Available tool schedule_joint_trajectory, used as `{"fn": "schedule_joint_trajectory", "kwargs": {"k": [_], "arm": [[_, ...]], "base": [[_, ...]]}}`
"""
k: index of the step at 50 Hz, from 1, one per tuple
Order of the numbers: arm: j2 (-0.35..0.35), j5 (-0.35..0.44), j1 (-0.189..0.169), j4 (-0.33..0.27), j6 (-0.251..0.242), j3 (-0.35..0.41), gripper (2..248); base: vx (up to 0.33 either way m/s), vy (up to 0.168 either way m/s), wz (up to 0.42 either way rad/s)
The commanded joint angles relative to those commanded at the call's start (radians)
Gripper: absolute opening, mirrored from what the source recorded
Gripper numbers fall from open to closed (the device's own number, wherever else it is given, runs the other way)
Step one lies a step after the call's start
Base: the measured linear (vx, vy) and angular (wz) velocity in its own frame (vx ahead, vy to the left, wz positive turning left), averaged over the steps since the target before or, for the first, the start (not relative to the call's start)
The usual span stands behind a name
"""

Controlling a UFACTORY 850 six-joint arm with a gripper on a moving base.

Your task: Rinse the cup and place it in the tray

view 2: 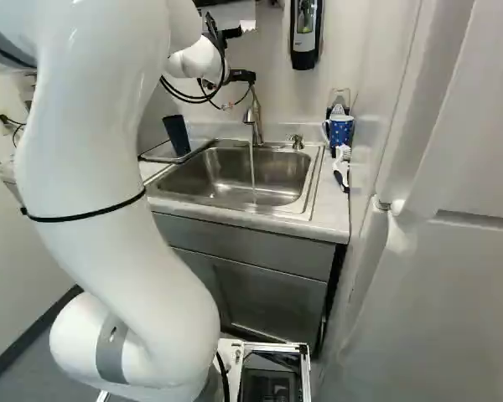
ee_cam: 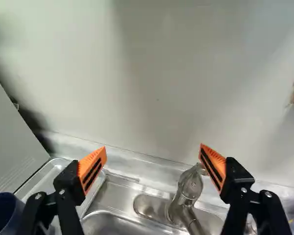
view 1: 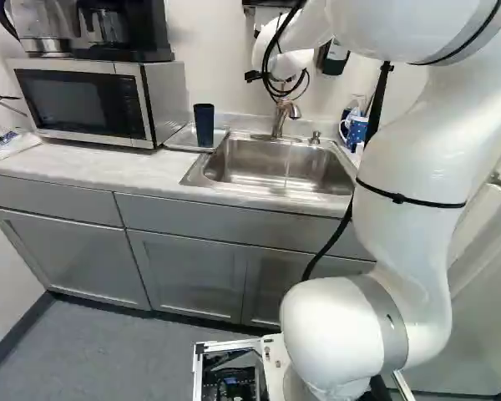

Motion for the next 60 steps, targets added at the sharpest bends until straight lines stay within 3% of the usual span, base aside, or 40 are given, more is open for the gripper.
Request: {"fn": "schedule_joint_trajectory", "kwargs": {"k": [60], "arm": [[0.118, -0.079, 0.005, 0.0, 0.0, 0.126, 247]], "base": [[0.0, 0.0, 0.0]]}}
